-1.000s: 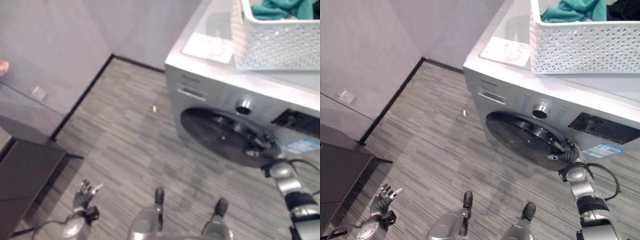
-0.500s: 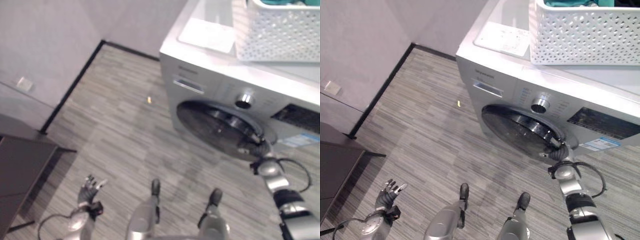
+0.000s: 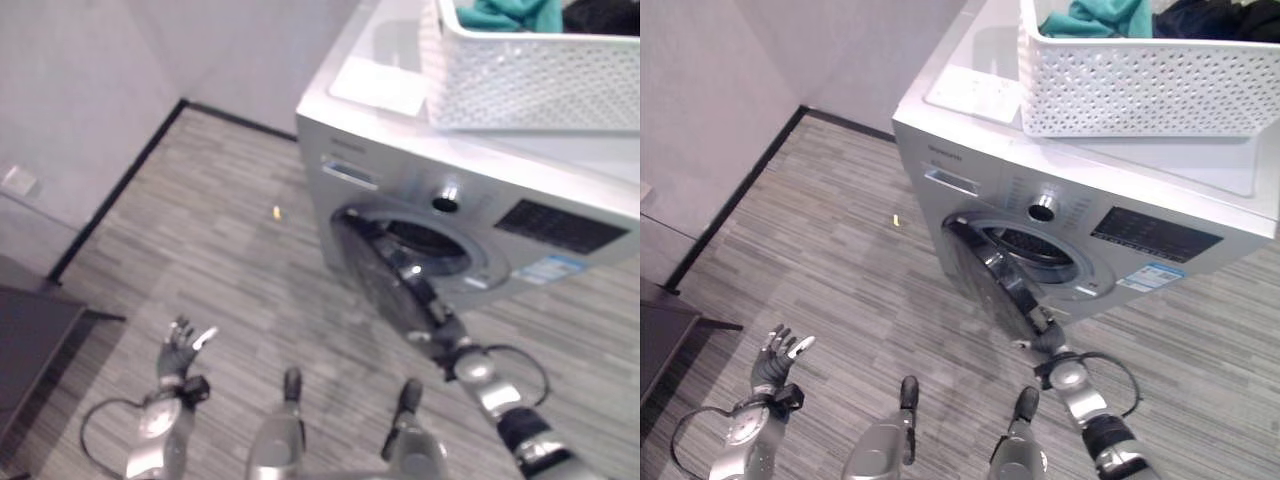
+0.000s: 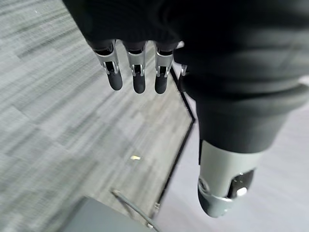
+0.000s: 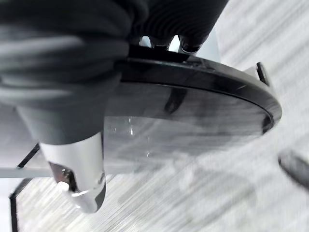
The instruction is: Grab the laundry basket,head to the washer,open it,put in the laundry and shut it.
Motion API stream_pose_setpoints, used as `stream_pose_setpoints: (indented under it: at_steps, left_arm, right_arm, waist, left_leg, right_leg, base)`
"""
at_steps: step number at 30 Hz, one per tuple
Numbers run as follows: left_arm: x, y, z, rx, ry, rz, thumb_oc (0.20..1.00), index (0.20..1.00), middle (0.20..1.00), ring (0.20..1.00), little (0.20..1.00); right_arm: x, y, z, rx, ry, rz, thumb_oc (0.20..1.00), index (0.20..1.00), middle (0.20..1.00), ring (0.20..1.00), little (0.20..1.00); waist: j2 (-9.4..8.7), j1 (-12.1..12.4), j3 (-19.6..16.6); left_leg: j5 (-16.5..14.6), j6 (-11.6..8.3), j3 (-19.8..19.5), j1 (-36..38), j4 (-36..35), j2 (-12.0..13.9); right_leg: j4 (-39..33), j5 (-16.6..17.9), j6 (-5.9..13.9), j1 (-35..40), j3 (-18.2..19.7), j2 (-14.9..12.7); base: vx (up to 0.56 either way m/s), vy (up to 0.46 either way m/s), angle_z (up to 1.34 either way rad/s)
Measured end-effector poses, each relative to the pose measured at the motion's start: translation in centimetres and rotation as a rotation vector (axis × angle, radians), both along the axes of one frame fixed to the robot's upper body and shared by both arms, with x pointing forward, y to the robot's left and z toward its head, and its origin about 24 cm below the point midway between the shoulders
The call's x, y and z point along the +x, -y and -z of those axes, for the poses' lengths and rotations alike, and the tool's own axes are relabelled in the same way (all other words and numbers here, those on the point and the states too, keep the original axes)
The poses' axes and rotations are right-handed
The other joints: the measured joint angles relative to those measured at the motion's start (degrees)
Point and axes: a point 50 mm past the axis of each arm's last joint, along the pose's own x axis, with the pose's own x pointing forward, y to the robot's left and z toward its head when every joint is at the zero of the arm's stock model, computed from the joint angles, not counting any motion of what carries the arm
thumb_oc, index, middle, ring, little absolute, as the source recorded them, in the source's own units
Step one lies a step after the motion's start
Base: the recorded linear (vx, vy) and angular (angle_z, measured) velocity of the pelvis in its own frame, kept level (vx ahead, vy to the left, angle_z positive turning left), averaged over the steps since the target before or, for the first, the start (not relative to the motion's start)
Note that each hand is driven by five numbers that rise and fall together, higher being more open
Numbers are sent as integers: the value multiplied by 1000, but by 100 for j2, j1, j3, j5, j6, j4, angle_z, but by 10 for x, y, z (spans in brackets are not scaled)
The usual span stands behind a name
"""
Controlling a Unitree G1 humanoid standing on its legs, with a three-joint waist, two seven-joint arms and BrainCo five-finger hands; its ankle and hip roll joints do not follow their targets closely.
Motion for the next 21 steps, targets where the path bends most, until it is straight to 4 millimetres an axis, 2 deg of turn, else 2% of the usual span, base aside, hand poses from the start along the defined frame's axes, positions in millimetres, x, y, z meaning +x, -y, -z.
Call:
stream_pose_setpoints:
  at_steps: [4,7,9,11,17,18,21]
  left_arm:
    - [9,6,-20,69,83,64,1000,1000,1000,1000,1000]
    - [15,11,-45,148,172,128,1000,1000,1000,1000,1000]
    - [19,17,-87,251,347,190,1000,1000,1000,1000,1000]
    - [23,20,-97,254,397,200,1000,1000,1000,1000,1000]
    - [24,29,-104,251,440,247,1000,1000,1000,1000,1000]
    - [24,30,-103,248,435,254,1000,1000,1000,1000,1000]
    - [23,36,-97,232,411,283,1000,1000,1000,1000,1000]
  right_arm:
    - [-3,-14,6,44,-24,-22,1000,1000,1000,1000,1000]
    - [-8,-23,13,74,-52,-33,1000,1000,1000,1000,1000]
    - [-18,-33,25,101,-110,-45,1000,1000,1000,1000,1000]
    - [-23,-39,31,115,-143,-50,1000,1000,1000,1000,1000]
    - [-39,-70,46,201,-253,-162,1000,1000,1000,1000,1000]
    - [-41,-80,47,236,-272,-187,1000,1000,1000,1000,1000]
    - [-38,-130,38,365,-272,-327,1000,1000,1000,1000,1000]
  waist:
    - [-8,36,-9]
    - [-33,117,-72]
    - [-40,214,-263]
    - [-13,225,-292]
    - [4,436,-411]
    - [15,495,-422]
    - [131,706,-550]
  left_leg:
    - [-6,-32,-55,8,5,49]
    - [0,-26,-115,15,8,100]
    - [53,-45,-177,38,15,171]
    - [56,-51,-189,145,6,178]
    - [34,-80,-279,288,-17,214]
    - [34,-80,-296,325,-41,221]
    - [39,-76,-389,339,-141,218]
  right_leg:
    - [-4,38,-50,0,22,47]
    - [8,56,-93,3,32,112]
    - [8,54,-140,35,24,200]
    - [8,55,-148,139,14,211]
    - [9,41,-157,322,-43,245]
    - [8,38,-160,356,-56,253]
    - [8,33,-165,394,-164,246]
  base:
    - [6,-36,-3]
    - [10,-45,-3]
    - [33,-50,-1]
    - [15,-19,1]
    - [35,-20,5]
    - [28,-19,14]
    - [21,-19,17]
